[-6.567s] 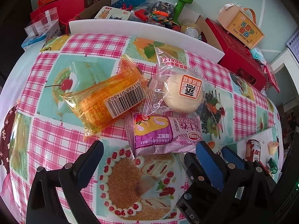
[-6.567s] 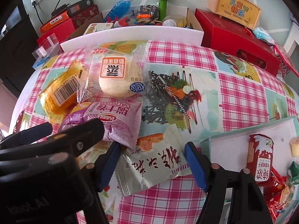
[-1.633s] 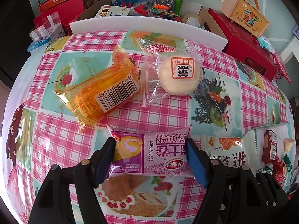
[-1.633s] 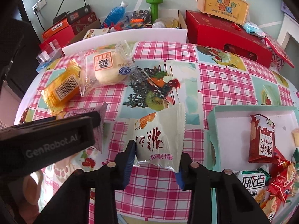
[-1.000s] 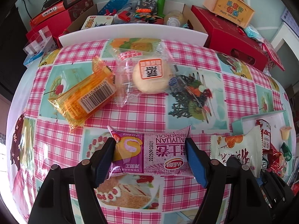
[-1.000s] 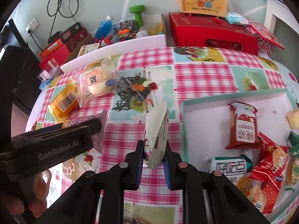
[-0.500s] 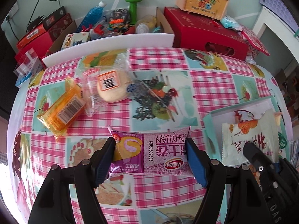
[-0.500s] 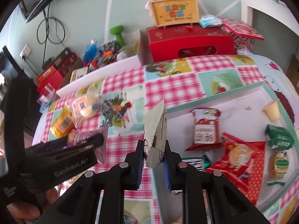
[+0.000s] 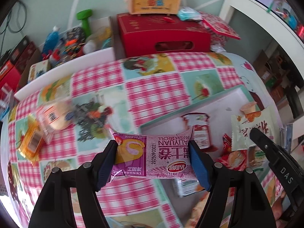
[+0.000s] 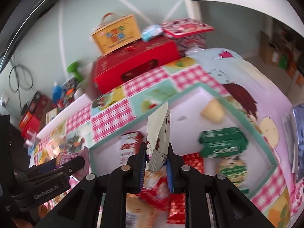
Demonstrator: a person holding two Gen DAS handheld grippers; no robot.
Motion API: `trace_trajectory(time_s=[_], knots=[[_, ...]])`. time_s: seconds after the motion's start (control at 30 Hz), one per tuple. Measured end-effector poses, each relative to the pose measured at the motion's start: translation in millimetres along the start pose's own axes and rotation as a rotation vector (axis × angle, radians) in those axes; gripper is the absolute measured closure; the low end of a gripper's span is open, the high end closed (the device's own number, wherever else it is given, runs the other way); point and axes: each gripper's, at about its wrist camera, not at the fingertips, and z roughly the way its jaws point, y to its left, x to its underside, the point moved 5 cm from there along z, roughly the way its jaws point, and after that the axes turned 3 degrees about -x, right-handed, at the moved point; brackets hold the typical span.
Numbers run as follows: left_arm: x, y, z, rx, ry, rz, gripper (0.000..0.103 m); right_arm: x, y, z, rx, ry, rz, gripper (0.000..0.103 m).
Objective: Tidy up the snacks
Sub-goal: 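Carry both held packs into the white tray and open both grippers, then withdraw both grippers from the tray back over the snack pile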
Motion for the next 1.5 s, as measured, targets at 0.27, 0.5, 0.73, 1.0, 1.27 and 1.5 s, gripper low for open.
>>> trace_trajectory(time_s=[0.27, 0.5, 0.73, 1.0, 1.27, 1.5], knots=[[-15, -56, 10, 0.030, 0.027, 0.081, 0.027, -5, -39, -1, 0.031, 0.003, 0.094, 0.080], [-10, -63, 23, 0.010, 0.069, 0.068, 0.025, -4, -57, -1, 0.071, 0.030, 0.130, 0.061], [-10, -50, 16, -0.021, 0.045, 0.014, 0.013, -3, -58, -2, 0.160, 0.052, 0.080, 0.033], [-7, -30, 15, -0.071, 0.038, -0.044, 0.004, -1, -57, 1, 0.199, 0.060, 0.049, 0.011], [1, 0, 11, -0.111, 0.038, -0.107, 0.004, 0, -44, 3, 0.232, 0.062, 0.005, 0.000], [14, 34, 11, -0.130, 0.052, -0.142, 0.004, 5, -16, 4, 0.230, 0.067, -0.046, 0.000]])
